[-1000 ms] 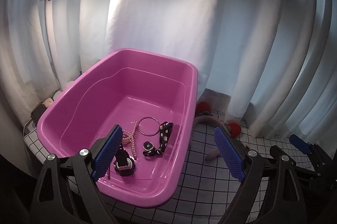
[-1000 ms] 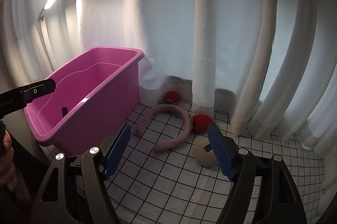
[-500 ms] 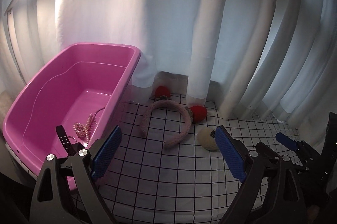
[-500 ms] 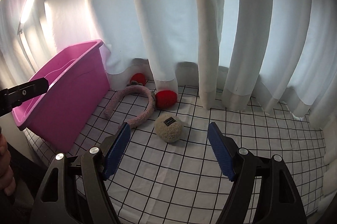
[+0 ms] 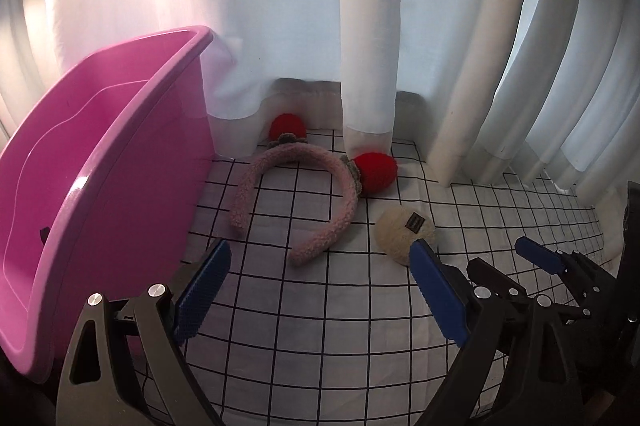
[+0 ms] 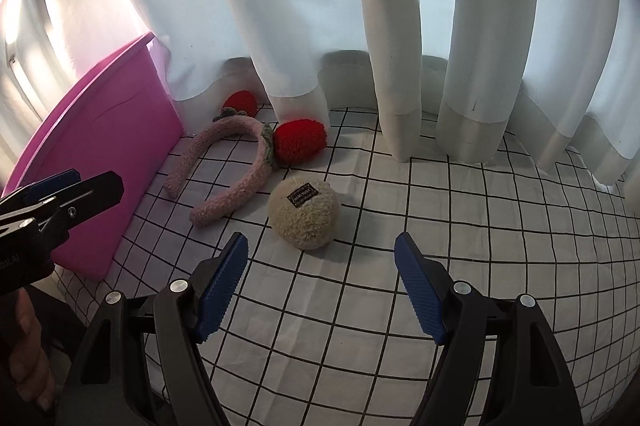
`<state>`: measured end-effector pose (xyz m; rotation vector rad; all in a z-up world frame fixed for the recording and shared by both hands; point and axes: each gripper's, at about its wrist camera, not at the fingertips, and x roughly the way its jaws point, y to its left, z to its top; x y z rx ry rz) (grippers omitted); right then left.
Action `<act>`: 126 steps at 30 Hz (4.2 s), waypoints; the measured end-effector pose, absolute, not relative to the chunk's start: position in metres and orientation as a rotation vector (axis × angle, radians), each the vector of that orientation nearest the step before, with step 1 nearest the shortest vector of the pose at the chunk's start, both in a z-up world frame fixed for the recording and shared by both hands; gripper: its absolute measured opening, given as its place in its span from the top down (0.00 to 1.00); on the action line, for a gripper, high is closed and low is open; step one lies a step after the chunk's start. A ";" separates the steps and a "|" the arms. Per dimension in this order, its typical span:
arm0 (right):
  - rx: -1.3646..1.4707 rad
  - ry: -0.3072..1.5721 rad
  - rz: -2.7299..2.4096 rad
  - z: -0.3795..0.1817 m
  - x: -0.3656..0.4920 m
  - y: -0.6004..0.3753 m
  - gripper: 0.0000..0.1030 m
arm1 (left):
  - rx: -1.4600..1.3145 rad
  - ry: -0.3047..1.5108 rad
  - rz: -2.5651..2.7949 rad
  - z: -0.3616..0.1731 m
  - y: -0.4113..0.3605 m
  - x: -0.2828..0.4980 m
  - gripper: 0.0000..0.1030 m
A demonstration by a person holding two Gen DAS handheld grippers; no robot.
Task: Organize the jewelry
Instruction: 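Move the left tool to the pink headband while the right tool approaches the beige fluffy ball, then close the right tool on the fluffy ball while the left tool grasps the headband, then carry the ball in the right tool and headband in the left tool toward the tub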
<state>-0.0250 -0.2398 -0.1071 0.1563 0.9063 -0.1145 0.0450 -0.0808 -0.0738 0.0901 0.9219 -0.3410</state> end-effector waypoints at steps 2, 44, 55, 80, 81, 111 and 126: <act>0.160 0.927 -0.112 -0.118 -0.019 -0.239 0.30 | 0.101 0.935 -0.331 -0.087 -0.083 0.051 0.14; 0.037 1.015 -0.130 -0.207 0.079 -0.223 0.30 | 0.113 1.063 -0.343 -0.209 -0.100 0.149 0.06; 0.018 0.991 -0.126 -0.208 0.060 -0.224 0.36 | 0.191 1.035 -0.353 -0.210 -0.119 0.143 0.36; 0.161 0.906 -0.162 -0.159 -0.026 -0.247 0.49 | 0.196 0.878 -0.508 -0.134 -0.119 0.055 0.92; 0.161 0.902 -0.162 -0.154 -0.028 -0.246 0.49 | 0.182 0.875 -0.517 -0.130 -0.117 0.051 0.92; 0.057 0.613 -0.034 0.006 -0.066 -0.179 0.49 | 0.035 0.591 -0.472 0.053 -0.051 -0.010 0.90; -0.014 0.514 0.169 0.049 -0.016 -0.091 0.49 | 0.046 0.496 -0.233 0.100 0.028 0.008 0.99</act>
